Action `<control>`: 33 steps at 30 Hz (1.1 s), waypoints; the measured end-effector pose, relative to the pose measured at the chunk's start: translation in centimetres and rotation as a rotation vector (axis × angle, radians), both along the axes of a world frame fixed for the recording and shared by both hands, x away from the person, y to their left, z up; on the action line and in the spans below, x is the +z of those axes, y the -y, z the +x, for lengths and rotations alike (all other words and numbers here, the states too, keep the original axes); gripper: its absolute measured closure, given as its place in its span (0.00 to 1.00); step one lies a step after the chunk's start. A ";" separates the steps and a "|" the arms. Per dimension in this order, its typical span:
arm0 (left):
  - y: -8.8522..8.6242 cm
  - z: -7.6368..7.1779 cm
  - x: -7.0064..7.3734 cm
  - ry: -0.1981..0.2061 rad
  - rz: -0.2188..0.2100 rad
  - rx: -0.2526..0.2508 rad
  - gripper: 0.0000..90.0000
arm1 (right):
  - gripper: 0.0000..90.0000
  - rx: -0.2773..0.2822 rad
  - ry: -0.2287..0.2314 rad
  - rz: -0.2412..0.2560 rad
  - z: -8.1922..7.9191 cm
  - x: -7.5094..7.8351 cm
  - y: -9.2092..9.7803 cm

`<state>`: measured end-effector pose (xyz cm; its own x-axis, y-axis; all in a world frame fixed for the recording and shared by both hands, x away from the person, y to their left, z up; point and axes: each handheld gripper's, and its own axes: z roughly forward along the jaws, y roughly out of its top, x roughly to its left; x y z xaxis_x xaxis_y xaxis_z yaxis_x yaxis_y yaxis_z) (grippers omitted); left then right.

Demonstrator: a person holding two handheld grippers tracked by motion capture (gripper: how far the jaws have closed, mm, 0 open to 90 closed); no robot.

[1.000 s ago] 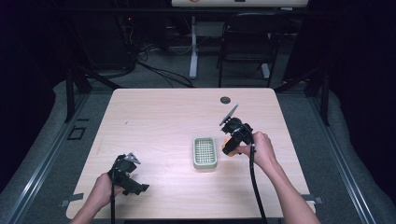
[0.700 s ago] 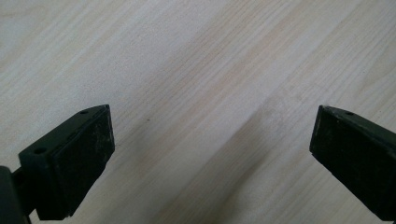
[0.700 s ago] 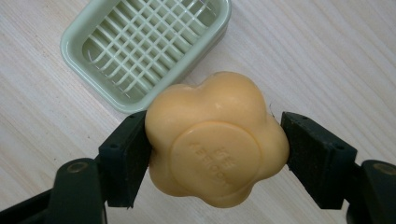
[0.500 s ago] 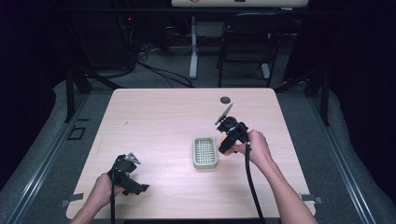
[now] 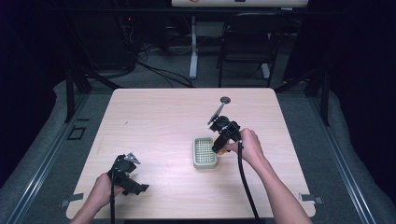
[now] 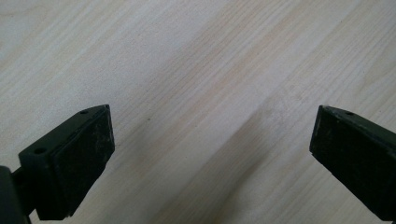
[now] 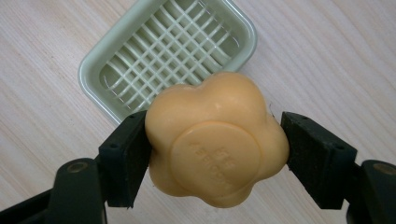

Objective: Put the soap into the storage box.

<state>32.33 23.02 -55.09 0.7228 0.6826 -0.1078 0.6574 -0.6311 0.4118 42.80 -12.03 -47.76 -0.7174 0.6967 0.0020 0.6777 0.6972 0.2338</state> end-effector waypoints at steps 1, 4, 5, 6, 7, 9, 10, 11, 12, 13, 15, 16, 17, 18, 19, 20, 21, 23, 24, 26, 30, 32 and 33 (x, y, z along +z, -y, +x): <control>0.0 0.0 0.0 0.000 0.000 0.000 0.00 | 0.30 0.001 -0.001 0.001 0.0 0.0 -0.1; 0.0 0.0 0.0 -0.002 -0.001 0.002 0.00 | 0.30 0.012 -0.001 -0.005 0.2 -0.2 -0.5; 0.0 0.0 0.0 -0.002 -0.001 0.002 0.00 | 0.30 0.008 -0.002 0.002 0.3 -0.4 -0.8; 0.0 0.0 0.0 -0.003 0.000 0.002 0.00 | 0.30 0.008 -0.002 0.002 0.3 -0.4 -0.8; 0.0 0.0 0.0 -0.003 0.000 0.002 0.00 | 0.30 0.002 -0.004 0.014 0.3 -0.6 -1.0; 0.0 0.0 0.0 -0.003 0.000 0.002 0.00 | 0.30 0.010 -0.012 0.005 0.4 -0.6 -1.1; 0.0 0.0 0.0 -0.002 0.001 0.002 0.00 | 0.30 0.010 -0.012 0.005 0.4 -0.6 -1.1; -0.1 0.0 0.0 -0.002 0.001 0.001 0.00 | 0.30 0.012 -0.014 0.005 0.5 -0.6 -1.2; -0.1 0.0 0.0 -0.002 0.001 0.002 0.00 | 0.30 0.009 -0.015 0.007 0.5 -0.7 -1.3; -0.1 0.0 0.0 -0.002 0.001 0.001 0.00 | 0.30 0.013 -0.019 0.005 0.5 -0.7 -1.5; -0.1 0.0 0.0 -0.002 0.001 0.001 0.00 | 0.30 0.010 -0.019 0.013 0.6 -0.8 -1.7; 0.0 0.0 0.0 -0.002 0.001 0.001 0.00 | 0.30 0.016 -0.020 0.011 0.6 -0.9 -1.8; 0.0 0.0 0.0 -0.002 0.001 0.000 0.00 | 0.30 0.010 -0.015 0.020 0.6 -1.0 -1.9; 0.0 0.0 0.0 -0.003 0.002 0.001 0.00 | 0.30 0.017 -0.026 0.015 0.7 -1.0 -2.1; -0.1 0.0 -0.1 -0.003 0.002 0.000 0.00 | 0.30 0.025 -0.027 0.008 0.7 -1.0 -2.2; -0.1 0.0 0.0 -0.003 0.002 0.000 0.00 | 0.30 0.025 -0.027 0.008 0.7 -1.0 -2.2; -0.1 0.0 0.0 -0.002 0.002 0.001 0.00 | 0.30 0.021 -0.027 0.013 0.7 -1.1 -2.4; -0.1 0.0 -0.1 -0.002 0.002 0.000 0.00 | 0.30 0.022 -0.032 0.013 0.8 -1.3 -2.6; -0.1 0.0 0.0 -0.002 0.003 0.000 0.00 | 0.30 0.026 -0.029 0.013 0.8 -1.5 -2.7; -0.1 0.0 -0.1 -0.004 0.001 0.001 0.00 | 0.30 0.031 -0.034 0.008 0.9 -1.6 -2.9; -0.1 0.0 -0.1 -0.004 0.003 0.000 0.00 | 0.30 0.032 -0.036 0.018 0.9 -1.8 -3.4; -0.1 0.0 -0.1 -0.004 0.002 0.002 0.00 | 0.30 0.029 -0.039 0.022 1.0 -2.0 -3.5; -0.1 0.0 -0.1 -0.005 0.003 0.002 0.00 | 0.30 0.038 -0.040 0.015 1.0 -2.0 -3.5</control>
<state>32.33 23.13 -55.17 0.7211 0.6841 -0.1093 0.6603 -0.6310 0.4071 43.84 -8.48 -49.73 -0.7425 0.6686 0.0416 0.6598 0.7192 0.2176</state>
